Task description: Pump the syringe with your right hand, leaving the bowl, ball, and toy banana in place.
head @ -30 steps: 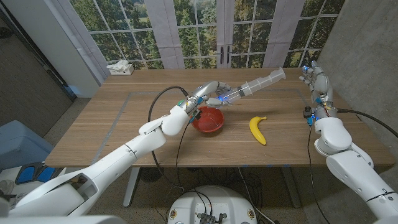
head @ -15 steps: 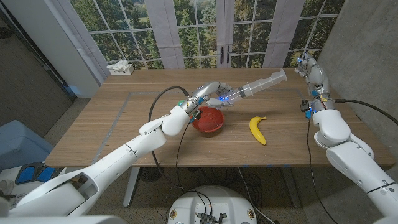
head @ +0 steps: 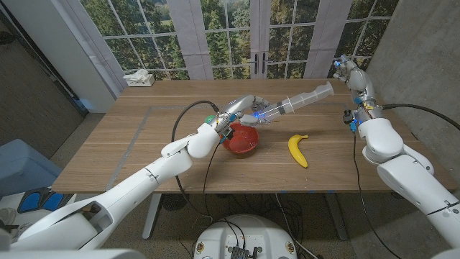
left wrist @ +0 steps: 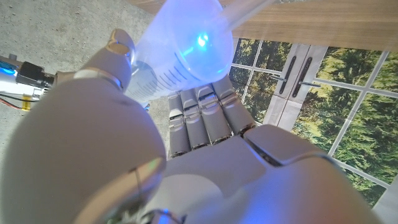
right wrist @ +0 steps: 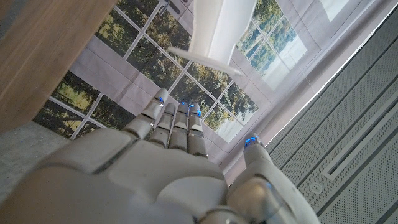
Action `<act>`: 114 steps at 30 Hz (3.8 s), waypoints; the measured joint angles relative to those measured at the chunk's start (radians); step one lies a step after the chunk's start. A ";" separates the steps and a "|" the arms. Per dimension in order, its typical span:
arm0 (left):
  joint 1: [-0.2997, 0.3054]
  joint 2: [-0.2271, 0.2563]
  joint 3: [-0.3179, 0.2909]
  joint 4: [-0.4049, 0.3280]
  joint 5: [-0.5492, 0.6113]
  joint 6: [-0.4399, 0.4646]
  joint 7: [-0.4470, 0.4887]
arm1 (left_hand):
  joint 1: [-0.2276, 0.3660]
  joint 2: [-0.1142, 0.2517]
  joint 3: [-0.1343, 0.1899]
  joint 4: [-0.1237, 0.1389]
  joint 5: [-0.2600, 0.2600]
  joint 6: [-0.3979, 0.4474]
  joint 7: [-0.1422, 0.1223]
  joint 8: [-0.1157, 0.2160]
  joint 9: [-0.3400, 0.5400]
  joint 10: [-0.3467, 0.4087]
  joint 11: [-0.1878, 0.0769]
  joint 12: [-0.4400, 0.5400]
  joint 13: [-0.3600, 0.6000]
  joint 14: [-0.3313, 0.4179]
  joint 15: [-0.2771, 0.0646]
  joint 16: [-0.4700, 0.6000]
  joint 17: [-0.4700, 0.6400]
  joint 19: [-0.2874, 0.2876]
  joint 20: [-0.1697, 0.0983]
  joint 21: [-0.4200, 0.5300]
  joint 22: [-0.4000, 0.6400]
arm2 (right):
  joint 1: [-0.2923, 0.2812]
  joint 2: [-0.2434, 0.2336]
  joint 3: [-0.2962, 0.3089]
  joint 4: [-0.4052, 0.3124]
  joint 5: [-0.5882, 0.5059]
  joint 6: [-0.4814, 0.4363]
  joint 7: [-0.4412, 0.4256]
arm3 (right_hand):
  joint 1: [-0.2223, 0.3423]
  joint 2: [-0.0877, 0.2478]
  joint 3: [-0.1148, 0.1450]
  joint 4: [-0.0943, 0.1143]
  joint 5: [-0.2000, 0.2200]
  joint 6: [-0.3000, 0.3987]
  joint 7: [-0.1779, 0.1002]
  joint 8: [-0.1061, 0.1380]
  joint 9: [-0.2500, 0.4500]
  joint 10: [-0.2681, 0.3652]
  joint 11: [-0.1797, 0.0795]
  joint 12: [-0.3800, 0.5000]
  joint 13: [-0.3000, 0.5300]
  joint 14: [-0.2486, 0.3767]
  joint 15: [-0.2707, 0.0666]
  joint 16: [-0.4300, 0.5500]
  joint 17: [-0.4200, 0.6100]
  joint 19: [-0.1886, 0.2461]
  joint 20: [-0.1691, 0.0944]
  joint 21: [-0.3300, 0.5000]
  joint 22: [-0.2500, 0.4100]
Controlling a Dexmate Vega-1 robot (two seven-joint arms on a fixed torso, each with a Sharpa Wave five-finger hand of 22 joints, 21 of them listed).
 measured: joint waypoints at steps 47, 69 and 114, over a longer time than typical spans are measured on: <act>0.001 -0.023 -0.010 0.046 0.009 -0.063 0.051 | 0.002 -0.002 -0.011 0.000 0.000 0.018 -0.010 -0.021 0.005 0.010 -0.010 -0.018 0.000 0.009 -0.009 -0.017 0.000 -0.007 -0.014 0.033 -0.015 | 0.101 -0.149 -0.134 -0.153 -0.156 -0.296 0.043 | -0.050 -0.019 -0.028 0.053 0.000 0.000 -0.036 0.000 0.000 -0.005 -0.024 0.000 -0.005 -0.018 -0.018 -0.015 0.010 -0.011 0.011 -0.044 0.000; -0.019 -0.040 -0.002 0.082 0.001 -0.094 0.054 | 0.000 0.000 -0.012 0.001 -0.001 0.018 -0.011 -0.029 0.004 0.010 -0.010 -0.027 0.004 0.012 -0.011 -0.023 0.000 -0.009 -0.016 0.047 -0.021 | 0.160 -0.209 -0.209 -0.209 -0.190 -0.415 0.097 | -0.083 -0.033 -0.037 0.084 0.008 -0.020 -0.037 -0.004 0.000 -0.005 -0.023 0.000 -0.004 -0.020 -0.020 -0.023 0.009 -0.011 0.018 -0.056 0.000; -0.028 -0.055 0.002 0.112 -0.008 -0.115 0.057 | 0.000 0.000 -0.026 -0.001 0.000 0.019 -0.012 -0.045 0.010 0.010 -0.009 -0.042 0.004 0.016 -0.009 -0.032 0.005 -0.015 -0.021 0.065 -0.025 | 0.197 -0.203 -0.283 -0.211 -0.226 -0.374 0.121 | -0.092 -0.024 -0.037 0.125 0.012 -0.025 -0.032 -0.004 0.000 -0.005 -0.023 0.000 -0.004 -0.010 -0.021 -0.038 0.007 0.004 0.004 -0.074 0.000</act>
